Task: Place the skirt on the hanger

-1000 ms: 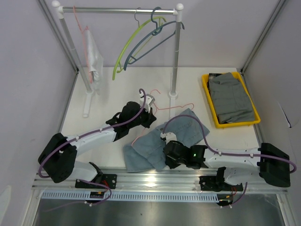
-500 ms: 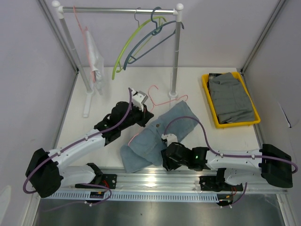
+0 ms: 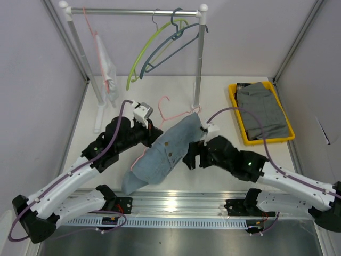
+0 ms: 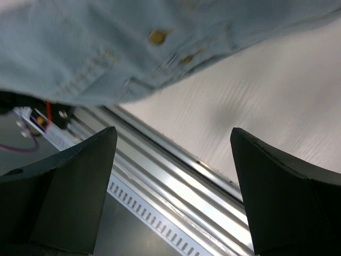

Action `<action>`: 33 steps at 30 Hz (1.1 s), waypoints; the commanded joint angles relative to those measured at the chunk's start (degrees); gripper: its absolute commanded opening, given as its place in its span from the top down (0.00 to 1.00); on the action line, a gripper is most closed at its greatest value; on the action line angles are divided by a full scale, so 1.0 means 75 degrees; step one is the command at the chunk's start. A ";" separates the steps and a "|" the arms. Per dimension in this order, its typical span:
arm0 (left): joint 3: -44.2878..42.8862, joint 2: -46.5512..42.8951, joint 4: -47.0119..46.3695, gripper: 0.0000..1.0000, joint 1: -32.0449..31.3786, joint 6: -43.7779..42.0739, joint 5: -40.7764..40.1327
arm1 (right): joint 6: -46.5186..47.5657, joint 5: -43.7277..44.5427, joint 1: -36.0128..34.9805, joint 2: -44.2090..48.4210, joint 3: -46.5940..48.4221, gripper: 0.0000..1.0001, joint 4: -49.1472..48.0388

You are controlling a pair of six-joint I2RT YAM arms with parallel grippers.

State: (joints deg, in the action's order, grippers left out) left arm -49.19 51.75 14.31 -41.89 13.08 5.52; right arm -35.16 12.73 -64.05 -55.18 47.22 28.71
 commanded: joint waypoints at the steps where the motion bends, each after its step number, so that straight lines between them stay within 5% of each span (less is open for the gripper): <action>1: -0.0847 -0.0594 0.0949 1.00 -0.0040 0.0213 -0.0535 | 0.0258 -0.0009 0.1047 0.0431 0.0804 0.07 0.0567; 9: -0.1749 -0.1614 0.3093 1.00 -0.0040 0.0810 -0.2723 | 0.0738 -0.1052 0.2610 0.0069 0.1883 0.07 0.0485; 33: -0.4584 -0.0314 0.4468 1.00 0.0310 0.0541 -0.6020 | 0.0738 -0.1276 0.2845 0.0068 0.1813 0.07 0.0496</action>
State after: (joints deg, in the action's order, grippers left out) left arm -78.76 49.71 51.62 -41.23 18.98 -34.63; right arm -30.92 3.55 -43.00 -56.21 59.70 32.45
